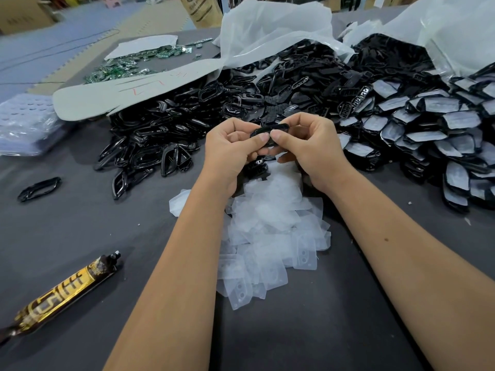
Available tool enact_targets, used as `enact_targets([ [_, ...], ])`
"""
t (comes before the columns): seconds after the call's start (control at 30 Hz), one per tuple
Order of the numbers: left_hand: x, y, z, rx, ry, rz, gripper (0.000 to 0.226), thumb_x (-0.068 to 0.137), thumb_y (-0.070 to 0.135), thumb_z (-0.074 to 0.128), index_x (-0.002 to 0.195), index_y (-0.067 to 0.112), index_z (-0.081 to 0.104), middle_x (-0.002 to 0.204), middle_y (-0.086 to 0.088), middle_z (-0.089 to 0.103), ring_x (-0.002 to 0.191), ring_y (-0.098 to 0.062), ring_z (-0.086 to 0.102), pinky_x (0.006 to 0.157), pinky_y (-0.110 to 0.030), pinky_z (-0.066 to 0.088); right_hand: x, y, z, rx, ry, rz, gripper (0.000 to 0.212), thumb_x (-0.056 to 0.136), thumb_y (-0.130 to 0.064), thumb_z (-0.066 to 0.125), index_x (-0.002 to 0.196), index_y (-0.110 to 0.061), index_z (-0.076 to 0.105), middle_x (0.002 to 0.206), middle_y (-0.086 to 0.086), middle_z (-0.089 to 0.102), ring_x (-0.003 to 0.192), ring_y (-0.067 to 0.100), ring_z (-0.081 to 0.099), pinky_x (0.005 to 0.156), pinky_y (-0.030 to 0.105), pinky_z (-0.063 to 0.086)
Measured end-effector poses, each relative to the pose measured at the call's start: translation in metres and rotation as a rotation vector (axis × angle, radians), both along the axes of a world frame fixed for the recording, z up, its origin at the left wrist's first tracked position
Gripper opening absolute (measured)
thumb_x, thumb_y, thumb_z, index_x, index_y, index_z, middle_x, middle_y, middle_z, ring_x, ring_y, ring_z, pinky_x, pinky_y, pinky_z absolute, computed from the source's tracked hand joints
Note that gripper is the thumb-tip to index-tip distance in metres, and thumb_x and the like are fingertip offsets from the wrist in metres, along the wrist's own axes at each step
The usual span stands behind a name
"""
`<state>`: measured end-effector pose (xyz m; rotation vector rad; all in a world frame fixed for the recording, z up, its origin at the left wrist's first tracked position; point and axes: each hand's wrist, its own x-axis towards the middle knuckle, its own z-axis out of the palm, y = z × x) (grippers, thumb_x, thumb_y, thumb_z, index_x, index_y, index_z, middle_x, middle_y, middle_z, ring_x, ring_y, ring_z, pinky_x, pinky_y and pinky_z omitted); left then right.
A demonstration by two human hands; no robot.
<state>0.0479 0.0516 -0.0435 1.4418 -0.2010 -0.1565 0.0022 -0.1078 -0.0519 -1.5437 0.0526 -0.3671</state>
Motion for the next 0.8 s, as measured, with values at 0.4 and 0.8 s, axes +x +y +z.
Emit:
enact_targets([
  [0.4,0.005,0.006,-0.001,0.167,-0.146,0.188,0.029,0.077,-0.008,0.074,0.073,0.017,0.061,0.091,-0.005,0.079,0.073,-0.025,0.076,0.068,-0.037,0.062,-0.006,0.012,0.012,-0.679,-0.152,-0.292,0.035,0.077,-0.029,0.091,0.091,-0.009,0.065,0.068,-0.002,0.069,0.062,0.012,0.064,0.066,0.031,0.053],
  [0.8,0.009,0.007,0.000,0.080,-0.074,0.338,0.021,0.080,-0.003,0.076,0.080,0.013,0.062,0.074,-0.004,0.073,0.062,-0.016,0.072,0.052,-0.026,0.051,-0.008,0.007,0.020,-0.601,-0.039,0.253,0.025,0.086,-0.017,0.085,0.075,-0.009,0.065,0.061,-0.011,0.060,0.051,0.002,0.051,0.054,0.014,0.038],
])
